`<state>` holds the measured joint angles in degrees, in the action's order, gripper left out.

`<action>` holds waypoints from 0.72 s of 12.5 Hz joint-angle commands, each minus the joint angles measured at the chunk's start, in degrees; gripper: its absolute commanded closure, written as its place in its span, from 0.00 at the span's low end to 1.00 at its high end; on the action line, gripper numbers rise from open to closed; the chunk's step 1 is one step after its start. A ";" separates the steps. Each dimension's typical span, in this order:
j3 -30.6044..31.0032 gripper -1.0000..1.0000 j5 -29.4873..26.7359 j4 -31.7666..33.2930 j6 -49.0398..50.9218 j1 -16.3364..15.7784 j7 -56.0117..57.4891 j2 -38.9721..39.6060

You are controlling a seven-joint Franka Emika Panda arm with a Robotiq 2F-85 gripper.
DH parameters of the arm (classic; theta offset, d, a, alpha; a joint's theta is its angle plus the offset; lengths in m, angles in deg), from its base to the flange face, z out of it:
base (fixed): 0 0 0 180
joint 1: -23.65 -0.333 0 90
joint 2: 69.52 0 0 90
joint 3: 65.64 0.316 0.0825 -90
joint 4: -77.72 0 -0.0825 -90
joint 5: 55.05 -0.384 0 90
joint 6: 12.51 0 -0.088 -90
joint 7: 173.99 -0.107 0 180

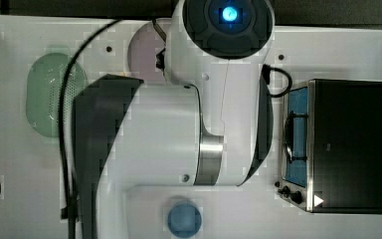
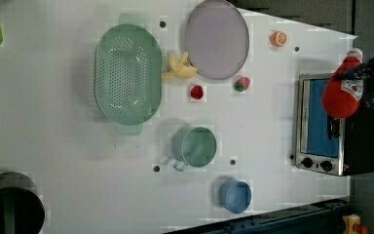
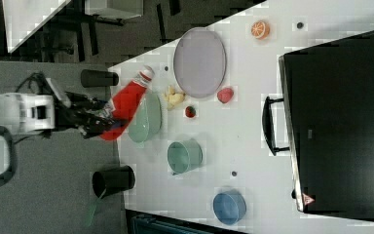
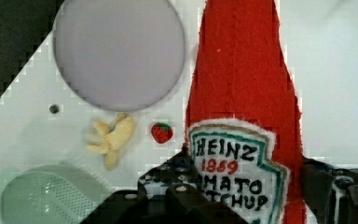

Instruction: Pick Ketchup from oven and place it on table.

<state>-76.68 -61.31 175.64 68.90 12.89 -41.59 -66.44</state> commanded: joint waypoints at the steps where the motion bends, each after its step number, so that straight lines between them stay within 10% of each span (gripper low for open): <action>1: 1.39 0.39 4.17 11.45 -8.99 3.64 -0.24 0.77; 9: 1.65 0.39 4.15 29.65 -38.73 3.63 -0.26 14.43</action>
<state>-76.17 -57.32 204.51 32.61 16.94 -41.37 -53.90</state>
